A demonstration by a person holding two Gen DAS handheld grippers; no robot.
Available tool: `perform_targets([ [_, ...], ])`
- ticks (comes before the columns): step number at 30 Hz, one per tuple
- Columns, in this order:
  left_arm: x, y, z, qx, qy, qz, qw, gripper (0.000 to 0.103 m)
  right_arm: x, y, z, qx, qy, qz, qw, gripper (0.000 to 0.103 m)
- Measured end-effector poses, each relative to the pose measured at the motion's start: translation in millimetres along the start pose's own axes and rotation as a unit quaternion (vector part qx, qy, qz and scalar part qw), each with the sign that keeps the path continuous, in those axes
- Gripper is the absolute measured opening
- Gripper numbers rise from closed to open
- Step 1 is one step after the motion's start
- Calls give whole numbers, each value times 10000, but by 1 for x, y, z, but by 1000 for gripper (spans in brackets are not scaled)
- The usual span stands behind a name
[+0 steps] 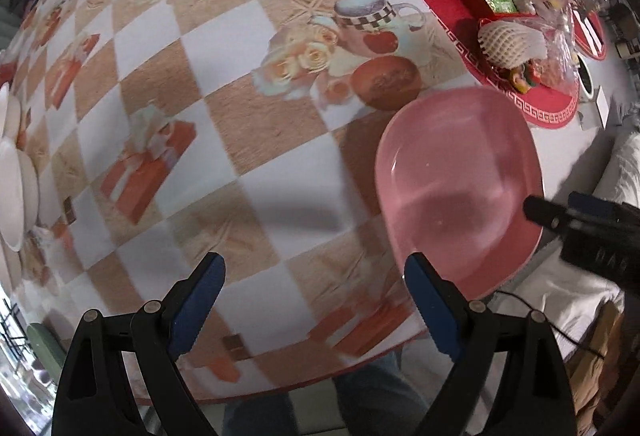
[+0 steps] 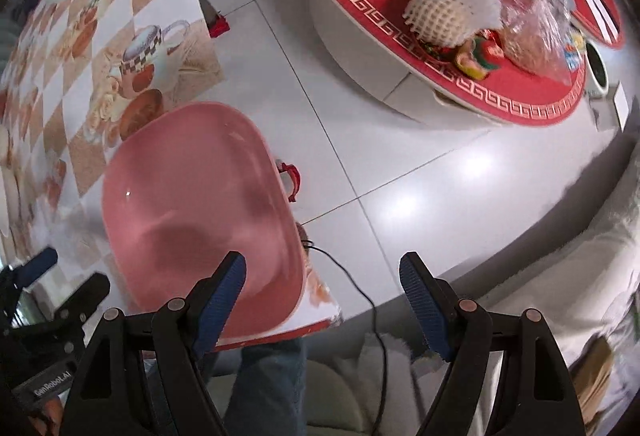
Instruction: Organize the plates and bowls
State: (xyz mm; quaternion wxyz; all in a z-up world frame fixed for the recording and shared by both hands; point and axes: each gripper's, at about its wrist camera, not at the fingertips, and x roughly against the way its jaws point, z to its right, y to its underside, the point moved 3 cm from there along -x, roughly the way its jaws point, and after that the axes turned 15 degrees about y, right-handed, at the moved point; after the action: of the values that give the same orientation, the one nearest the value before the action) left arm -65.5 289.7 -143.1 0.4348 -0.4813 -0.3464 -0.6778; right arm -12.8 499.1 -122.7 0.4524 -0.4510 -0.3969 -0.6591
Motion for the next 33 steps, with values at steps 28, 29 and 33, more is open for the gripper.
perform_targets([
  [28,-55,-28,26,-76,131,-145,9998,48,0,1,-55,842,-122,112,9963,27],
  [29,-54,-27,24,-172,243,-33,9996,48,-1,5,-60,809,-154,60,9966,27],
  [33,-48,-17,3,-142,209,-11,9997,48,0,17,-78,829,-171,-6,9964,27],
])
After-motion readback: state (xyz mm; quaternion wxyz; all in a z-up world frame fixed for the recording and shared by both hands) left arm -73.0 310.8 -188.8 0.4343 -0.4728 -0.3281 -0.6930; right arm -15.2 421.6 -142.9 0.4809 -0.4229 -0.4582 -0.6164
